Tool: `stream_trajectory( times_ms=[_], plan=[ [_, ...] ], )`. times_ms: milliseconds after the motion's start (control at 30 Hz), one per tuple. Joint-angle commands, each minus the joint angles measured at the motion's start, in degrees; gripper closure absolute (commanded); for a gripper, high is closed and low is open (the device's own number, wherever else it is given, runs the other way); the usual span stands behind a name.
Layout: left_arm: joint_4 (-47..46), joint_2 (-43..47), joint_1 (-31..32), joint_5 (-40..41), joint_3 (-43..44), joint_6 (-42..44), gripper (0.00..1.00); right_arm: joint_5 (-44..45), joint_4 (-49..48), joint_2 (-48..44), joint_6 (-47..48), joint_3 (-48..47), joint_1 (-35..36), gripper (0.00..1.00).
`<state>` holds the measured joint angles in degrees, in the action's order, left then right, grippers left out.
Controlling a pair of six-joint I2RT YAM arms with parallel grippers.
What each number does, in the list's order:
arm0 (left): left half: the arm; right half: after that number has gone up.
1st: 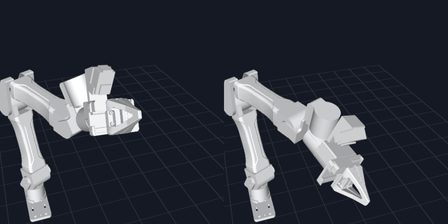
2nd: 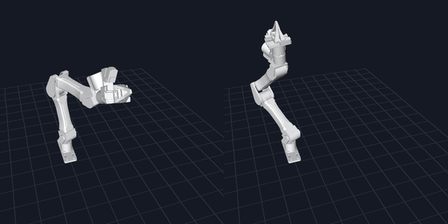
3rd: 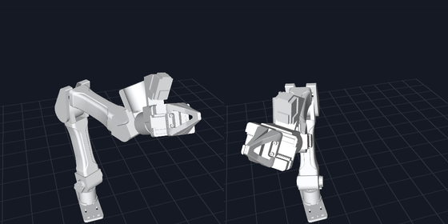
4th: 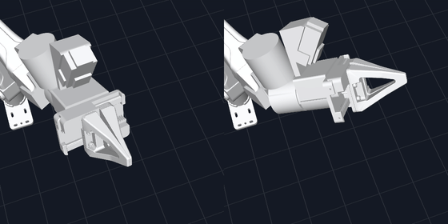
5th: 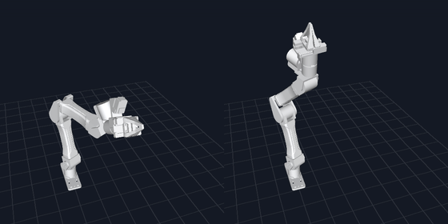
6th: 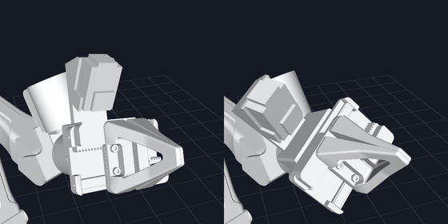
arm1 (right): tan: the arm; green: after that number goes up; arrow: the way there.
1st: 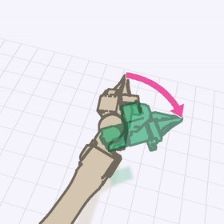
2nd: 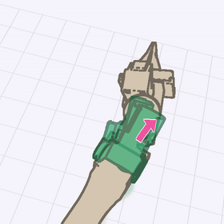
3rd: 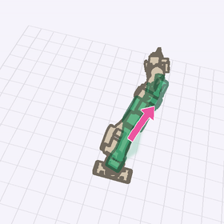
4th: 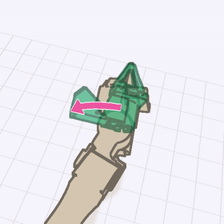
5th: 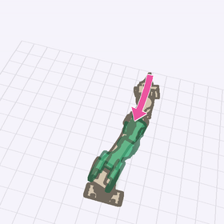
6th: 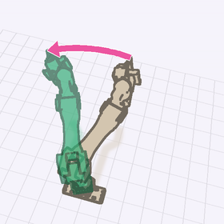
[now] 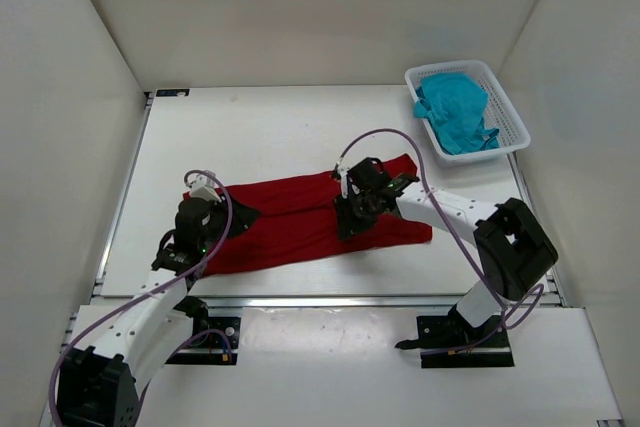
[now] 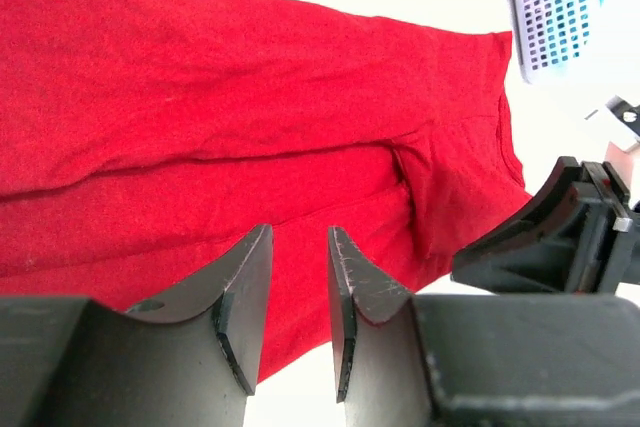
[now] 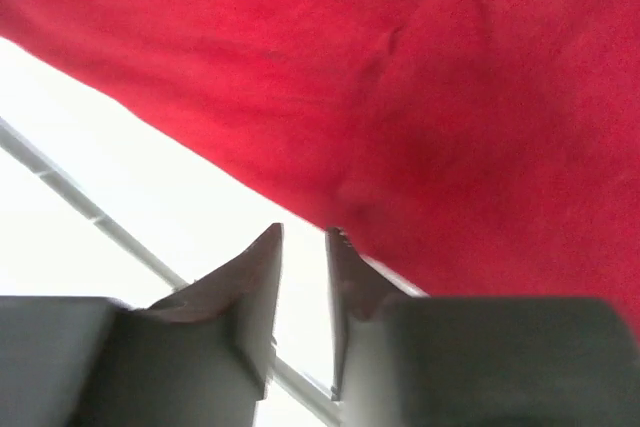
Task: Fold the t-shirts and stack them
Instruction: Fold the other side of the tshirt into a rectangle, then rotate the tshirt 90 degrees
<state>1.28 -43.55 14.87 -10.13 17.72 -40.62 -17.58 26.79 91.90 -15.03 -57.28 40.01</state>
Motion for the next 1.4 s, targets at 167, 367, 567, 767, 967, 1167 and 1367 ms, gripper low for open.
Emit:
stream_trajectory(
  times_ms=[167, 367, 567, 767, 967, 1167, 1367],
  plan=[
    [0.5, -1.6, 1.1, -0.6, 3.8, 1.6, 0.6, -8.2, -2.6, -12.3, -0.5, 2.6, -12.7, 0.76],
    [-4.6, -10.0, 5.2, 2.0, 6.6, 1.9, 0.6, -2.8, -11.1, -8.9, -5.6, 7.2, -22.5, 1.0],
    [-13.5, -20.2, -1.6, -4.0, 4.8, -0.7, 0.6, -0.2, -22.4, -10.7, -13.4, 22.5, -28.6, 1.0],
    [-18.9, -28.6, -10.4, -10.0, 4.2, -3.1, 0.6, 3.6, -24.0, -15.2, -14.9, 26.1, -30.2, 0.99],
    [-24.6, -36.2, -18.0, -14.9, 1.2, -7.1, 0.61, 10.6, -21.9, -18.4, -12.8, 18.4, -21.0, 0.73],
    [-26.5, -38.5, -21.3, -21.0, 0.7, -10.7, 0.63, 7.5, -21.3, -3.8, -10.2, 9.7, -18.4, 0.87],
    [-9.5, -25.8, -10.1, -6.2, 10.4, 2.5, 0.6, 7.3, -18.0, 9.2, -9.8, 0.5, -18.4, 1.0]
  ],
)
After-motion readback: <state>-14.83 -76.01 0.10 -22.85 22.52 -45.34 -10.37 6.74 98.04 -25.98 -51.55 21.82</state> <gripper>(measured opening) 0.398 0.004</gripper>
